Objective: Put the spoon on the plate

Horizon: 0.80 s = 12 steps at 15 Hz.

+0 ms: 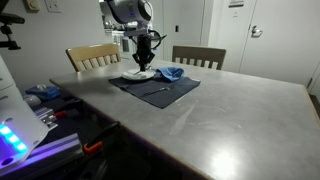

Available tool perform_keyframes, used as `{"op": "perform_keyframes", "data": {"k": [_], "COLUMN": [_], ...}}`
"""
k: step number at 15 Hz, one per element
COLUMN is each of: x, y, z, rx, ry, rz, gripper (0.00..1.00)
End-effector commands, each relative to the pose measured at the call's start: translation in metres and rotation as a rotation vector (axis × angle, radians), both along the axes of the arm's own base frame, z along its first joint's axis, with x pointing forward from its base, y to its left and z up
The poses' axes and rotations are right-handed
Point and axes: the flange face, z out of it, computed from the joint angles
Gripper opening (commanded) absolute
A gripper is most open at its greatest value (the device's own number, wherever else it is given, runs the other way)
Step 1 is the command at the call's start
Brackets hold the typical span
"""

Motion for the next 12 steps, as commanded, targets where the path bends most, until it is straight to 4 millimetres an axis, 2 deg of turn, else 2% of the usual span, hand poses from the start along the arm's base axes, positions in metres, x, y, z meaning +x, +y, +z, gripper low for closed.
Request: {"op": "perform_keyframes", "data": {"k": [1, 12], "x": [0.021, 0.037], "y": [0.003, 0.004], "z": [-0.006, -0.027], "rx": [-0.006, -0.077], "ry": [0.076, 0.276], "rz": [0.019, 0.033], "gripper": [0.02, 0.02]}}
